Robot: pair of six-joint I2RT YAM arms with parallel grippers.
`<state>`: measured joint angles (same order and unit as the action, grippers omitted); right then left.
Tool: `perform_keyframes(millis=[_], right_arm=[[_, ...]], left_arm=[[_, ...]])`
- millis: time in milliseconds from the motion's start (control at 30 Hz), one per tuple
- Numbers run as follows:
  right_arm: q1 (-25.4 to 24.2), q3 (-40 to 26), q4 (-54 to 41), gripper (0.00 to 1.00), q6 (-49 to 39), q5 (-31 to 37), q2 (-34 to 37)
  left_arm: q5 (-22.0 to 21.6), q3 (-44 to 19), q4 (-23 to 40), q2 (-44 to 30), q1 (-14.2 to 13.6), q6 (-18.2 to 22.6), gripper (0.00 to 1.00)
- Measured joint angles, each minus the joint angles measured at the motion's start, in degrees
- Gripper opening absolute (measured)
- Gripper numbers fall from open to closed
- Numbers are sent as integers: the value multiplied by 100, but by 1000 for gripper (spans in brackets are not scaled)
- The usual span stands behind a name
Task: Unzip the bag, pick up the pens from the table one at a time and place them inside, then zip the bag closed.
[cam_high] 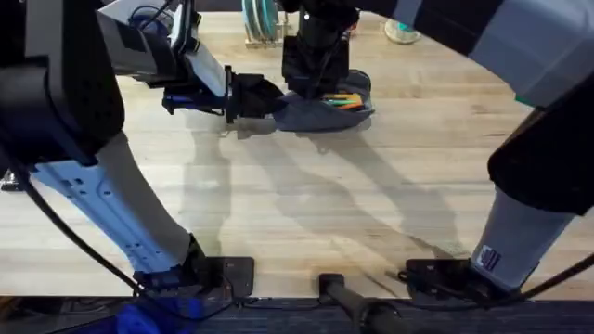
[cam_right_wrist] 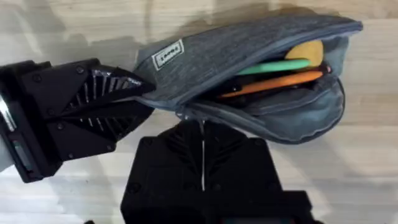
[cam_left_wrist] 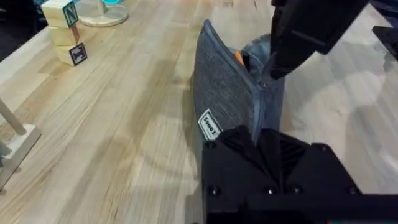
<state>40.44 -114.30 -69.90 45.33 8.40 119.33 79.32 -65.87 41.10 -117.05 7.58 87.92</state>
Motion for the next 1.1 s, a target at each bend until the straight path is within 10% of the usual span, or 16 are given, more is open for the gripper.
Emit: perform_keyframes(millis=[1100], right_arm=[[-810,-42,-707,33,-344,844,0]], left_arm=[[-86,0,-22,0,12,0,42]])
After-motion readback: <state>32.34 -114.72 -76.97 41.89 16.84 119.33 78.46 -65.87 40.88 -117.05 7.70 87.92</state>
